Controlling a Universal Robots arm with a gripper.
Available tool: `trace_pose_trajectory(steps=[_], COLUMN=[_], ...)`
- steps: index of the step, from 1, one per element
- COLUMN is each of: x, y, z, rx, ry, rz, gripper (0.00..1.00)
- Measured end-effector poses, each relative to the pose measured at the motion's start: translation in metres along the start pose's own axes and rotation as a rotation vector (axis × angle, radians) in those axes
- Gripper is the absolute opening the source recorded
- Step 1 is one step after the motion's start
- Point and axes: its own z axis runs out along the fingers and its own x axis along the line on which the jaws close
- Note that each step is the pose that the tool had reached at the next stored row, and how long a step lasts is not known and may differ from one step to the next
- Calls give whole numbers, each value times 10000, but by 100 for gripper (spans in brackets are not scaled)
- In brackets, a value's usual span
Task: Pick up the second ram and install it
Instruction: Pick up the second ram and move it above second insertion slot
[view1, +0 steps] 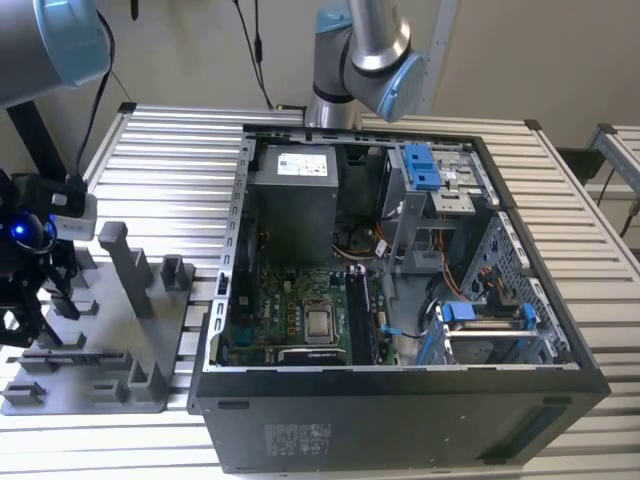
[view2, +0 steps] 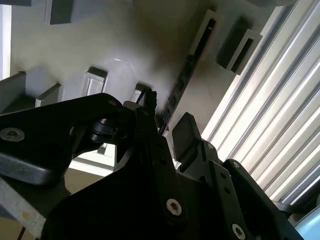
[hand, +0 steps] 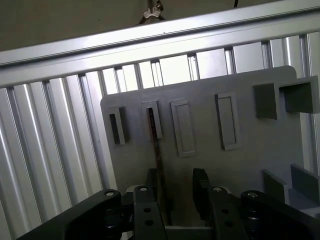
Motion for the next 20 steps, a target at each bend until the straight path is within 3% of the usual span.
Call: trace_pose_trajectory(steps=[6,13,20], x=[0,17,76], y=[3,0,-10], z=[89,177,250], rx=[24,21,26], ry=[-9,-19,-28], rz=[-73,-739,-1098], gripper=[42,42,42])
